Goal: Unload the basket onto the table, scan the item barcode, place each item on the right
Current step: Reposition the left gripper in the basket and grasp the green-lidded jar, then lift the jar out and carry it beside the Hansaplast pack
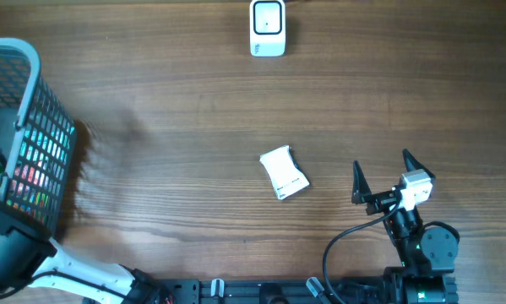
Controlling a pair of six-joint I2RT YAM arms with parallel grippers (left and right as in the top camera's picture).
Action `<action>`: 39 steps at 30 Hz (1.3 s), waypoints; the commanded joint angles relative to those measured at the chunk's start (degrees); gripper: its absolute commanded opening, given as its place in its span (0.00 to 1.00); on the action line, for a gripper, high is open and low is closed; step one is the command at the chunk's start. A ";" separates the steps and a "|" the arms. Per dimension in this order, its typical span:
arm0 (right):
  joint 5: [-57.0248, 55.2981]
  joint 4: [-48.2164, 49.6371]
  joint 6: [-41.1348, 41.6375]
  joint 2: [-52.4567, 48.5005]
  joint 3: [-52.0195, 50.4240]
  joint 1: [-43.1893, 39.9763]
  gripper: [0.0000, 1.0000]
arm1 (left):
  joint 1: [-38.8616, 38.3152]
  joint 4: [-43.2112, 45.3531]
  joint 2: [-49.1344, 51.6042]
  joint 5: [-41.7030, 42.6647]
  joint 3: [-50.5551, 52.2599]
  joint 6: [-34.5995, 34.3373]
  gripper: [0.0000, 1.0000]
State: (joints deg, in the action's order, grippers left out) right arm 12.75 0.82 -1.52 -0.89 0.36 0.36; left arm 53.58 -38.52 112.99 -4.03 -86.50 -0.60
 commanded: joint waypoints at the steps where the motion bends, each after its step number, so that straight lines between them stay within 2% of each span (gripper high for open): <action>1: -1.01 0.13 0.39 0.24 -0.07 0.37 1.00 | -0.22 -0.28 1.46 -0.52 0.26 -0.52 1.00; 8: -1.01 0.15 0.37 0.24 -0.07 0.37 1.00 | -0.22 0.37 2.05 4.68 0.26 0.17 1.00; 16: -1.01 0.13 0.39 0.24 -0.07 0.37 1.00 | -0.83 1.05 5.49 3.67 0.26 1.70 1.00; 18: -1.01 0.13 0.37 0.24 -0.07 0.37 1.00 | -0.83 1.53 5.51 3.28 0.26 1.70 0.93; 21: -0.98 0.13 0.37 0.24 -0.07 0.37 1.00 | -0.83 1.18 5.51 3.26 0.26 1.70 0.68; 22: -1.01 0.13 0.39 0.24 -0.07 0.37 1.00 | -0.83 1.03 5.49 3.26 0.26 1.68 0.62; 31: -1.01 0.13 0.37 0.24 -0.07 0.37 1.00 | -2.49 1.03 1.73 2.86 0.00 1.57 0.56; 39: -1.01 0.13 0.39 0.24 -0.07 0.37 1.00 | -6.60 0.59 -10.03 2.89 -1.51 0.04 0.59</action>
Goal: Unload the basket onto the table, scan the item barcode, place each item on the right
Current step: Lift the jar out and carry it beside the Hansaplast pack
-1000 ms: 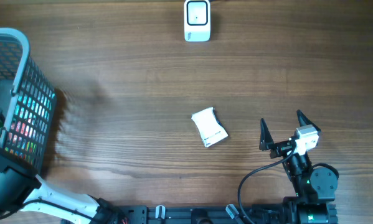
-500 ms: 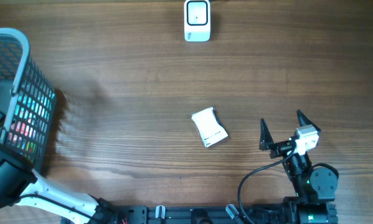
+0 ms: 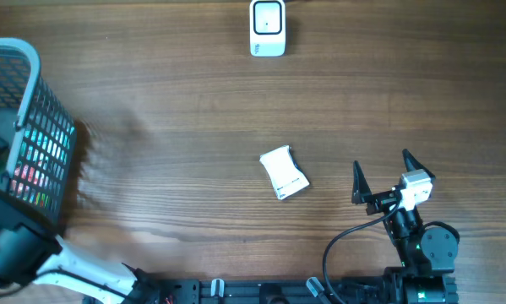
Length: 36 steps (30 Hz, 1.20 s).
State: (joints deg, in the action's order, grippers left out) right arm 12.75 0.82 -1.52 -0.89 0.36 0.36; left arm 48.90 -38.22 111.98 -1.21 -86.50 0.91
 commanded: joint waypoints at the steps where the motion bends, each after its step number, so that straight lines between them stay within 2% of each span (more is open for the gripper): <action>1: -1.01 0.13 0.39 0.24 -0.07 0.37 1.00 | -2.34 0.09 -10.73 0.04 -1.51 -1.92 0.59; 6: -1.01 0.13 0.39 0.24 -0.07 0.37 1.00 | -5.88 -0.42 -24.72 0.57 -1.51 -7.67 0.59; 10: -1.01 0.13 0.37 0.24 -0.07 0.37 1.00 | -10.99 -1.11 -35.76 2.49 -1.51 -9.49 0.62; 15: -0.98 0.13 0.37 0.24 -0.07 0.37 1.00 | -21.59 -1.55 -47.04 5.73 -1.51 -14.23 0.63; 18: -1.01 0.13 0.37 0.24 -0.07 0.37 1.00 | -33.59 -2.69 -50.93 6.97 -1.49 -16.52 0.62; 21: -1.01 0.13 0.37 0.24 -0.07 0.37 1.00 | -43.30 -5.62 -50.16 6.88 -1.49 -16.81 0.61; 24: -1.01 0.13 0.37 0.24 -0.07 0.37 1.00 | -51.25 -12.11 -46.58 6.21 -1.49 -16.83 0.61; 29: -1.01 0.13 0.39 0.24 -0.07 0.37 1.00 | -59.34 -21.11 -37.62 6.10 -1.46 -16.83 0.60; 36: -1.01 0.13 0.37 0.24 -0.07 0.37 1.00 | -67.93 -25.20 -24.22 6.12 -0.61 -18.18 0.59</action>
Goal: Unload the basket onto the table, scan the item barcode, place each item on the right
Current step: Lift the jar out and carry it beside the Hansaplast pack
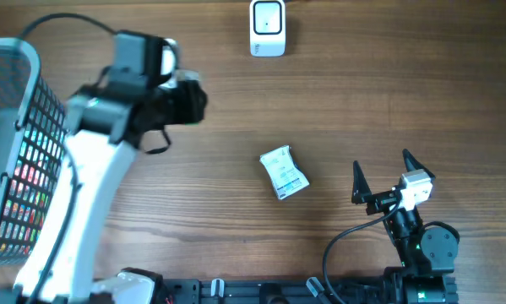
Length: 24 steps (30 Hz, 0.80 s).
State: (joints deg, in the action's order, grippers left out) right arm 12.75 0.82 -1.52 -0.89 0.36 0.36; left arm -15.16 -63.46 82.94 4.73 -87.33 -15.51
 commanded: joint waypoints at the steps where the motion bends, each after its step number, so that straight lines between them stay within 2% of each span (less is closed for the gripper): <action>1: -1.01 0.13 0.37 0.24 -0.07 0.37 1.00 | -5.11 0.48 6.71 0.15 1.16 -1.92 0.59; 6: -1.01 0.13 0.39 0.24 -0.07 0.37 1.00 | -10.01 6.05 13.66 -0.28 8.28 -5.22 0.57; 8: -1.01 0.13 0.39 0.24 -0.07 0.37 1.00 | -11.80 10.78 15.41 -0.28 13.79 -6.67 0.56; 13: -1.01 0.13 0.37 0.24 -0.07 0.37 1.00 | -14.51 22.18 15.76 -0.26 26.05 -12.09 0.58; 17: -1.01 0.13 0.37 0.24 -0.07 0.37 1.00 | -16.96 27.34 15.76 -0.26 29.35 -12.46 0.59; 20: -1.01 0.13 0.37 0.24 -0.07 0.37 1.00 | -18.93 29.09 15.76 -0.28 29.35 -12.41 0.70; 22: -1.01 0.13 0.39 0.24 -0.07 0.37 1.00 | -19.23 29.20 15.72 -0.26 29.29 -12.44 0.74; 24: -1.01 0.13 0.39 0.24 -0.07 0.37 1.00 | -19.12 28.02 14.91 -0.26 28.76 -12.39 0.89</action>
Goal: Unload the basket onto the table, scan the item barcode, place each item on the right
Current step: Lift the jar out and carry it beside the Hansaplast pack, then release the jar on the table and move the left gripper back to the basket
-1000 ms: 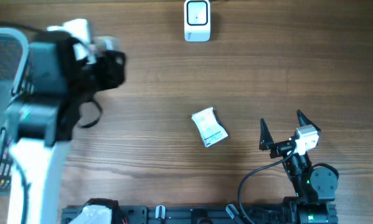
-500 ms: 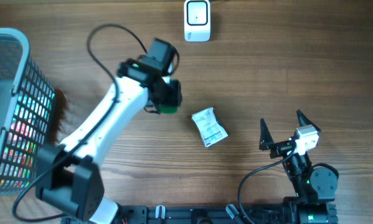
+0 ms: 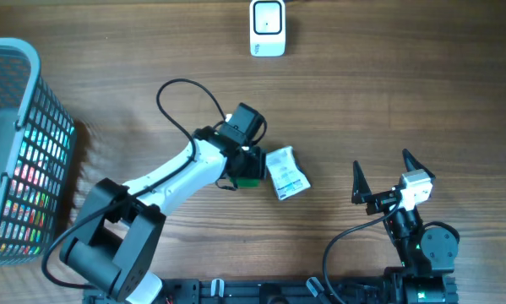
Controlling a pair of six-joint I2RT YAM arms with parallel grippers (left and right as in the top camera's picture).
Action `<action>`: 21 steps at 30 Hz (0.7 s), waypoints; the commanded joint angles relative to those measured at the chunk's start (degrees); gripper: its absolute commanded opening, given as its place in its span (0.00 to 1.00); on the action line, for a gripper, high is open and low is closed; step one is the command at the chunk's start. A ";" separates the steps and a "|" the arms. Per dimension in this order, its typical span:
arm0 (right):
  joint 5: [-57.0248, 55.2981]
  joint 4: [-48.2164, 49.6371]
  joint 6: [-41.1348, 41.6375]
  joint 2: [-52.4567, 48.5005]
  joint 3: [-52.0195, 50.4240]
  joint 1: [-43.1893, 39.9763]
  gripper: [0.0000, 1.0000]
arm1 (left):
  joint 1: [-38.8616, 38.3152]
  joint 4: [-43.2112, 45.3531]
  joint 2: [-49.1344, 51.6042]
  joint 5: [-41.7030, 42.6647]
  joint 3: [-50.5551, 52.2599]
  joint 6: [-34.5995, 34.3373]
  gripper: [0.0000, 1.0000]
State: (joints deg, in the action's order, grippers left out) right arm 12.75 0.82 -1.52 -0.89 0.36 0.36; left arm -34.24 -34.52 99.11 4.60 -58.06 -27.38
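A small white printed packet lies flat near the middle of the table. My left arm reaches in from the lower left, and its gripper is at the packet's left edge, touching or nearly touching it. A green patch shows under the gripper head; the fingers themselves are hidden, so their state is unclear. The white barcode scanner stands at the far edge, well beyond the packet. My right gripper rests at the lower right, open and empty, to the right of the packet.
A grey mesh basket with colourful packets inside stands at the left edge. The left arm's black cable loops over the table above the arm. The right arm's base sits at the near edge.
My left arm was up at the far left beside the basket; now it is stretched low across the table with its gripper at the packet's left edge. The packet and right arm are where they were.
At first my left arm was down at the basket on the far left, and it was still there at the second moment. Then it stood raised to the right of the basket. Now its gripper is against the packet. The right arm stayed parked and open throughout.
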 commanded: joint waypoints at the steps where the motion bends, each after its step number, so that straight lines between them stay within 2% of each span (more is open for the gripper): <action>1: -1.01 0.13 0.37 0.24 -0.07 0.37 1.00 | 0.00 -1.68 -1.88 -0.15 -0.98 -0.48 0.98; 5: -1.01 0.13 0.37 0.24 -0.07 0.37 1.00 | 0.02 -6.01 -7.30 -4.26 -5.77 -0.02 1.00; 9: -1.01 0.13 0.37 0.24 -0.07 0.37 1.00 | 0.00 -15.72 -15.89 -16.02 -16.31 2.75 1.00; 12: -0.98 0.13 0.39 0.24 -0.07 0.37 1.00 | 0.02 -22.29 -22.73 -28.15 -25.40 3.39 1.00; 17: -1.01 0.13 0.39 0.24 -0.07 0.37 1.00 | 1.49 -22.10 -32.46 -43.63 -31.50 3.34 1.00; 19: -1.01 0.13 0.37 0.24 -0.07 0.37 1.00 | 5.66 -20.33 -36.61 -46.73 -31.50 3.39 1.00; 21: -1.01 0.13 0.39 0.24 -0.07 0.37 1.00 | 11.47 -20.41 -39.36 -46.45 -31.50 3.34 1.00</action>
State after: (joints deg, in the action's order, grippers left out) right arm 12.75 0.82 -1.52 -0.89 0.36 0.36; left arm -30.02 -54.96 63.26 -34.28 -89.25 -24.69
